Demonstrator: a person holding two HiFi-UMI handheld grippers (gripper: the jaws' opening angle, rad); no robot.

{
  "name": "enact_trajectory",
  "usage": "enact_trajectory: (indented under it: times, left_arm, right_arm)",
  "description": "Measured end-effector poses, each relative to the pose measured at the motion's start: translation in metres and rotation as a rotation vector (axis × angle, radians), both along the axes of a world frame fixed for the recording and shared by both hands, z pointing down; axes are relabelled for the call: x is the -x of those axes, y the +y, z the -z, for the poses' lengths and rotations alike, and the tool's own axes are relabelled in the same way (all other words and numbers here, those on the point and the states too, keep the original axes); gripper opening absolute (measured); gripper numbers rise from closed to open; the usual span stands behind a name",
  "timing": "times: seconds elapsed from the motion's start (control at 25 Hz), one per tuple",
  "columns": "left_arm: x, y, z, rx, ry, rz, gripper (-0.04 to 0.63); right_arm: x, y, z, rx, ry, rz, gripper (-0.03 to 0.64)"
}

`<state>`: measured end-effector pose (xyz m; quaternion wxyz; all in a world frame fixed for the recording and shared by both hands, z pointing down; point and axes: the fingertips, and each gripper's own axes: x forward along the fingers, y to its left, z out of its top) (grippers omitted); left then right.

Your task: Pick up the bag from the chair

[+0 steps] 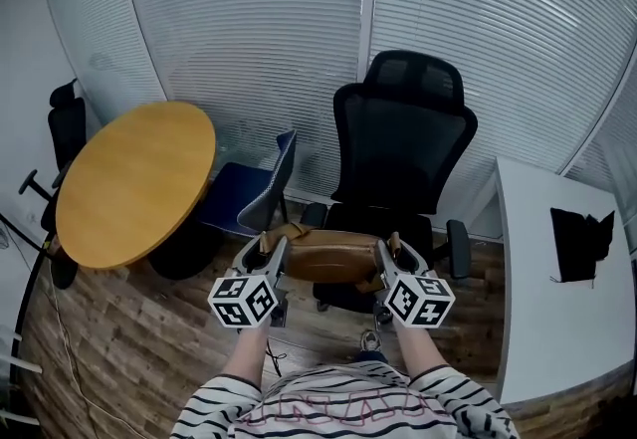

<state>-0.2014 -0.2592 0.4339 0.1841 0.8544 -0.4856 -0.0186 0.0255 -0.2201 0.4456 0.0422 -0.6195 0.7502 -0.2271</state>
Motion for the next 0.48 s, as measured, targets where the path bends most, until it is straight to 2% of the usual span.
enact_trajectory:
  times: [0.48]
  left_arm:
    - [0.024,0.009,-0.010,0.025,-0.018,0.042,0.183]
  right_arm:
    - [0.023,-0.001,-0.011,0.039,0.014,0.040,0.138]
